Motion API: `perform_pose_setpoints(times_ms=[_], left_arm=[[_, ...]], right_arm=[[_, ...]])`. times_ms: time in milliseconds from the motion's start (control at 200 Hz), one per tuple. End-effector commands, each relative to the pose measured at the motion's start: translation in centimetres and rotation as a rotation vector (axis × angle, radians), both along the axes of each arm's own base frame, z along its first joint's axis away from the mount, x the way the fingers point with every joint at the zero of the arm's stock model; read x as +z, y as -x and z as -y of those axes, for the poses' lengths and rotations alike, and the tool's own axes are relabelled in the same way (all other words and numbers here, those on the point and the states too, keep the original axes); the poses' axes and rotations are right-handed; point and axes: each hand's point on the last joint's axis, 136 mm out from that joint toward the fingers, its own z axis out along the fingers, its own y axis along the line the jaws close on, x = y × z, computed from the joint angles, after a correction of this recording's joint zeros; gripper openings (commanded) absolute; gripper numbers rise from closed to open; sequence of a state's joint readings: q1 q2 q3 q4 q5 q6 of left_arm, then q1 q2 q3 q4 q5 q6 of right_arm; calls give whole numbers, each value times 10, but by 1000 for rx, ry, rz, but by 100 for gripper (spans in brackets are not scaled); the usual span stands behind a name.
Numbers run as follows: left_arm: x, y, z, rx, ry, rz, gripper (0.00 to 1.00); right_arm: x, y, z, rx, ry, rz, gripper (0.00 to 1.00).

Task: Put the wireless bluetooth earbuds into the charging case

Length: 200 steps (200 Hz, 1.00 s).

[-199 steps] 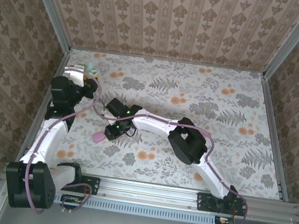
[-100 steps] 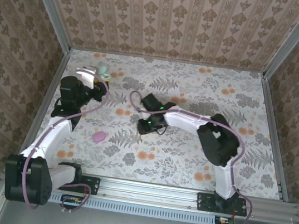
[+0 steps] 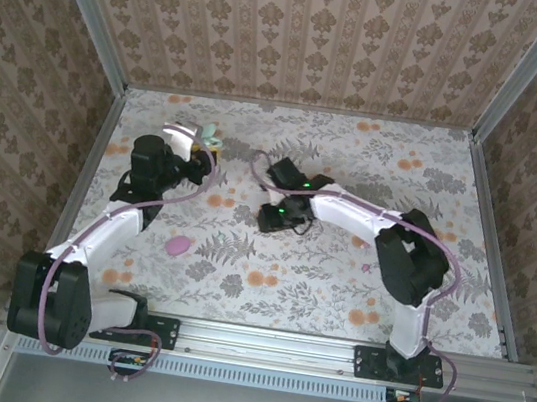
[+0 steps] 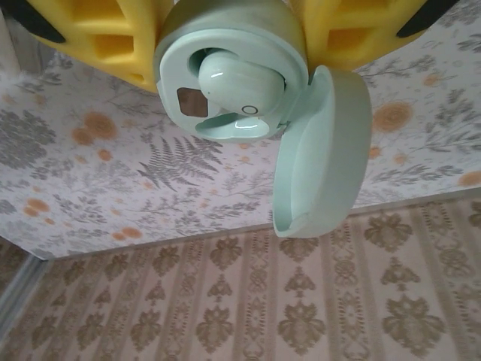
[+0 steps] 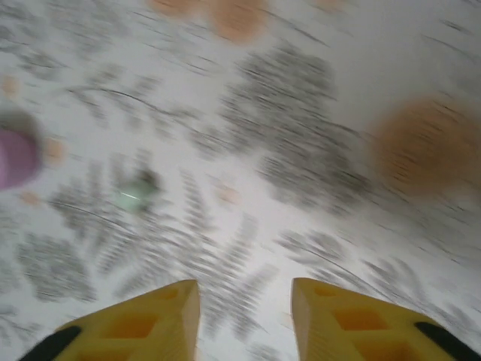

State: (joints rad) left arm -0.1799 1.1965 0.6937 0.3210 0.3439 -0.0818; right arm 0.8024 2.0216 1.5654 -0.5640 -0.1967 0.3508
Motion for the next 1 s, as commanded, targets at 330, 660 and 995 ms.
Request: perform_pose_setpoints(times_ms=[330,660,995], left_arm=[[18,4,-75,223,-1,41,23],[18,5,-80,237,8,46,23],[18,6,-81,242,11,45,23]], right_arm=[[-43,20,-43,-84,165,-130,51],[-52,25,-61,-51,200,-139,51],[-68,25,-52,-20,338,-92,42]])
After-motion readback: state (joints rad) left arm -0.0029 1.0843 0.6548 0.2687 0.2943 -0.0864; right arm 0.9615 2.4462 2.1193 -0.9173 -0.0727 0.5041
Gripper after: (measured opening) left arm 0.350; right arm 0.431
